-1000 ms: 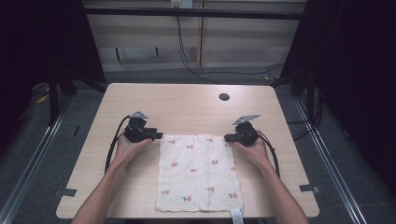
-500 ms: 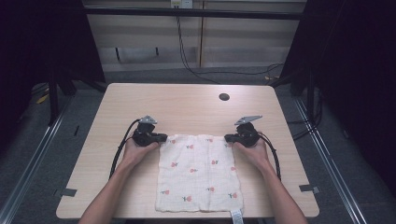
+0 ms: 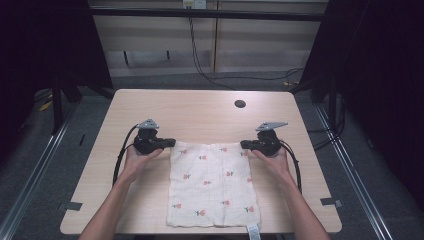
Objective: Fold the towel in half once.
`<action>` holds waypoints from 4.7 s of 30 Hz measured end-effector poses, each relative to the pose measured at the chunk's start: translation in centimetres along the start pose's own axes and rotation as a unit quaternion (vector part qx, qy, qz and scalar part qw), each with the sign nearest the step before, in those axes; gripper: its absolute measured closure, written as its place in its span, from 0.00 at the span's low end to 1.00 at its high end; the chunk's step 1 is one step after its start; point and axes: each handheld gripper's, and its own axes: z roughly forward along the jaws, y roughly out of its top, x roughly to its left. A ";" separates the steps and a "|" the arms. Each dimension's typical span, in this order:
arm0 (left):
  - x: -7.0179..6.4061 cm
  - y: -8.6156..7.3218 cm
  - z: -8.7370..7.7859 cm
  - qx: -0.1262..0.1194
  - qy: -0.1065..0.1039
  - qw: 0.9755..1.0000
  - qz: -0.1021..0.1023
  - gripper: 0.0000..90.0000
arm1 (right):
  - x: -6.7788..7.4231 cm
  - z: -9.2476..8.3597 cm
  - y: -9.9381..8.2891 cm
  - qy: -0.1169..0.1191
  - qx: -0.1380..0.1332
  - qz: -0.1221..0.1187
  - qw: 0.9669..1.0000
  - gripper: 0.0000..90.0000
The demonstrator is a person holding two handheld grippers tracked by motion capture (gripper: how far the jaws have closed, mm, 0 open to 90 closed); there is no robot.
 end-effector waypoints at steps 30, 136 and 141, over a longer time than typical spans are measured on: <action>-1.6 1.0 -1.6 -0.061 -0.021 0.998 -0.012 0.98 | -0.8 -3.7 1.1 0.022 -0.075 0.035 0.996 0.96; -11.2 -6.2 -4.1 0.065 -0.071 0.991 0.094 0.77 | 9.0 -8.7 -7.9 0.055 0.061 -0.050 0.995 0.61; -11.1 -6.5 -2.5 0.098 -0.062 0.989 0.097 0.72 | 9.8 -5.5 -6.0 0.078 0.068 -0.059 0.993 0.57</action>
